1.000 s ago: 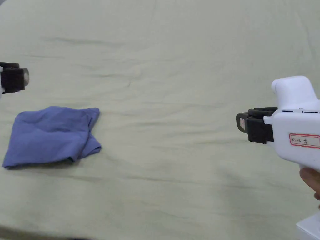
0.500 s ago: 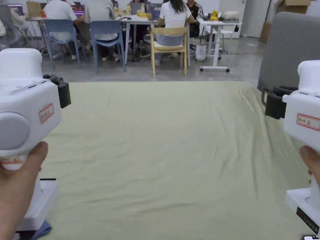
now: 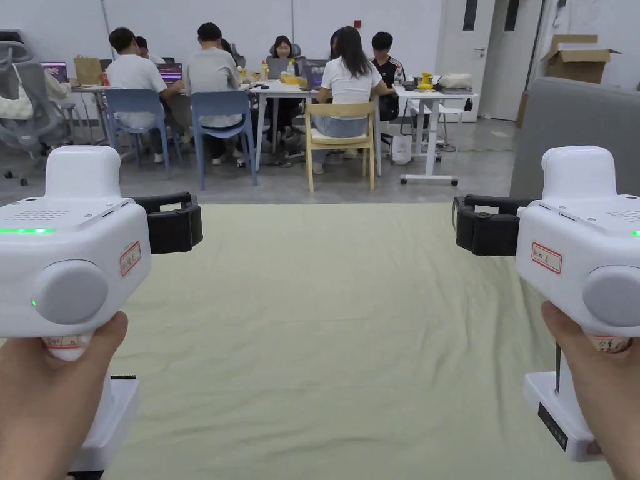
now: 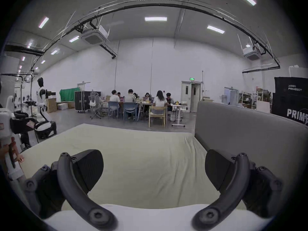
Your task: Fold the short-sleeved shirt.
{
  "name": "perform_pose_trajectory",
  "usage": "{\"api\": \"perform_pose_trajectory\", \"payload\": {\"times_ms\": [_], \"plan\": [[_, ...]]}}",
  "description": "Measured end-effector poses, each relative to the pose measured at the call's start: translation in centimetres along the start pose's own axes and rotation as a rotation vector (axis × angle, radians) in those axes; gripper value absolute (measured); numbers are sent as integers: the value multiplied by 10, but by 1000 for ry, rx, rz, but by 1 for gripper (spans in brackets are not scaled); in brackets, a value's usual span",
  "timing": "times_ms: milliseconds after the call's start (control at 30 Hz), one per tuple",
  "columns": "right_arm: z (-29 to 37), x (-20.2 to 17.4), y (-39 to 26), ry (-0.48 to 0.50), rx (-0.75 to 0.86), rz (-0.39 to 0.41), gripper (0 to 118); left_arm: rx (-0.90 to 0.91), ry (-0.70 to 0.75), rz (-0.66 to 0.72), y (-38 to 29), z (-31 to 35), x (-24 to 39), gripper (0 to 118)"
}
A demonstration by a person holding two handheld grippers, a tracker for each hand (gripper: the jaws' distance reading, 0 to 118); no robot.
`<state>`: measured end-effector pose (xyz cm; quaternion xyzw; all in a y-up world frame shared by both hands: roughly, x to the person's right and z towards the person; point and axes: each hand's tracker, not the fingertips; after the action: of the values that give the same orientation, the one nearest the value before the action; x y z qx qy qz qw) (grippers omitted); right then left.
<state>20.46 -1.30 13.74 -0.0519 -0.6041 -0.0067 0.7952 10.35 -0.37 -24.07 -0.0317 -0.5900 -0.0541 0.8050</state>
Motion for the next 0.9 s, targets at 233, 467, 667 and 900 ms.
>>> {"api": "perform_pose_trajectory", "payload": {"times_ms": [233, 467, 667, 900], "plan": [[-4, -6, 6, -24, -3, 33, 118, 26, 11, -45, 0, 2, -5, 117], [-8, -8, 5, 44, -46, 33, 118, 51, -18, 31, 0, -3, -15, 117], [-6, -8, -1, 72, -34, -13, 118, 62, 38, 45, -1, -9, -17, 117], [-8, -15, 2, 26, 6, 59, 118, 53, 0, 72, -1, -13, -23, 117]]}}
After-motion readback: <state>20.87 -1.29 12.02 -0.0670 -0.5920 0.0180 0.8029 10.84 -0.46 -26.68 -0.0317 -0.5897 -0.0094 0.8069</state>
